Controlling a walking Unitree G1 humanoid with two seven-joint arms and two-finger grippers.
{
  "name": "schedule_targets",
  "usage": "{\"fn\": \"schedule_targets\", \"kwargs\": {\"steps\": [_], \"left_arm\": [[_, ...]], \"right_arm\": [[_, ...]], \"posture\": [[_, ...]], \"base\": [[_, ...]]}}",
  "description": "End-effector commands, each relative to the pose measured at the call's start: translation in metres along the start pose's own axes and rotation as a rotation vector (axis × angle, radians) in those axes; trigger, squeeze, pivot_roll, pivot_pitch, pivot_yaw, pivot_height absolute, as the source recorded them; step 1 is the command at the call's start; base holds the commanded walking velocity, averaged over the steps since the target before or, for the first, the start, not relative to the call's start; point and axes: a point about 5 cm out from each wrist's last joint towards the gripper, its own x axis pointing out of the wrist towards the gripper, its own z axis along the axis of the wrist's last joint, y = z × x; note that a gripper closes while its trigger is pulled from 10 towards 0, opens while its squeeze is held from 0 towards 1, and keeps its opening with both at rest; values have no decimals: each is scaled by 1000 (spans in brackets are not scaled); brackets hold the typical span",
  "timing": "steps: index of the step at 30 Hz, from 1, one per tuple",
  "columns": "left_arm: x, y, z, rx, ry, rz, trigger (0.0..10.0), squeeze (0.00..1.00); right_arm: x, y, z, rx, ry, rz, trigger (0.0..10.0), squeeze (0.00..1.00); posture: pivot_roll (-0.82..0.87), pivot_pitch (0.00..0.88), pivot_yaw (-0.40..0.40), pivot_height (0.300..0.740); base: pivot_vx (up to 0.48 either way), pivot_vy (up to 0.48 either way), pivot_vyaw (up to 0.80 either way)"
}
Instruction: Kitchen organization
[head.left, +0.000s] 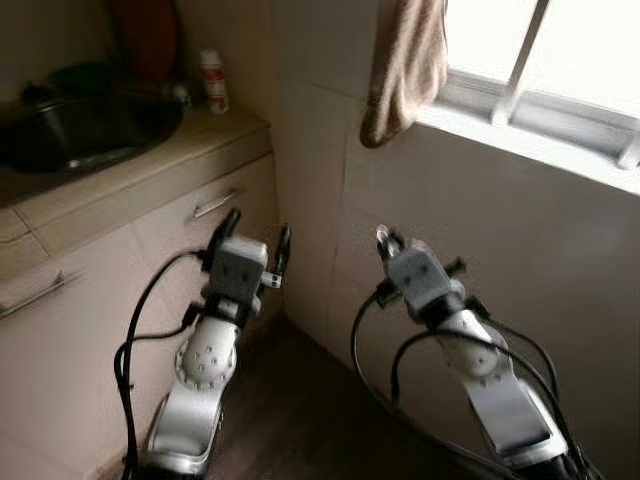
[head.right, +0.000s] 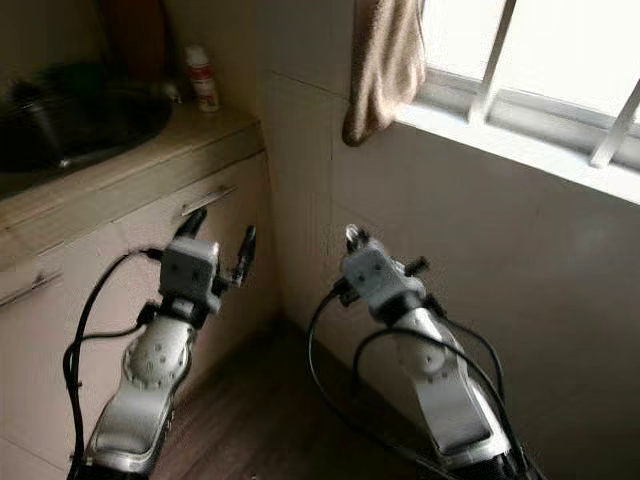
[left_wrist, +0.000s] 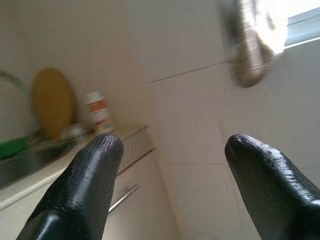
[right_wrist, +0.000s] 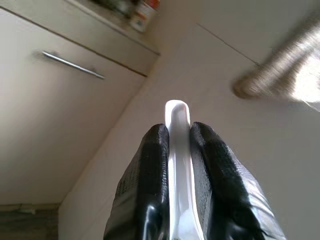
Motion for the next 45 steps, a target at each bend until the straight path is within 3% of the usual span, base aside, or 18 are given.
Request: {"fn": "schedule_targets", "kwargs": {"steps": [1,12,41,45], "left_arm": [[0,5,1,6,-9,20,10000,0],[0,11,5,6,-36,57,10000,0],[2,12,6,7,-46,59,10000,0],[3,12,6,7,-46,59,10000,0]], "right_arm": [[2,1,5,1,-25,1,0,0],[7,-15,25,16,-153,-100,0,0],[13,-29,41,27,-216,-172,0,0],[20,-47,55,25,-266,-215,0,0]], "posture": [[50,0,-55,740],[53,0,-56,740],[50,0,-54,740],[45,0,-50,740]], "base": [[0,0,800],[187,0,800],[322,0,800],[293,0,800]]}}
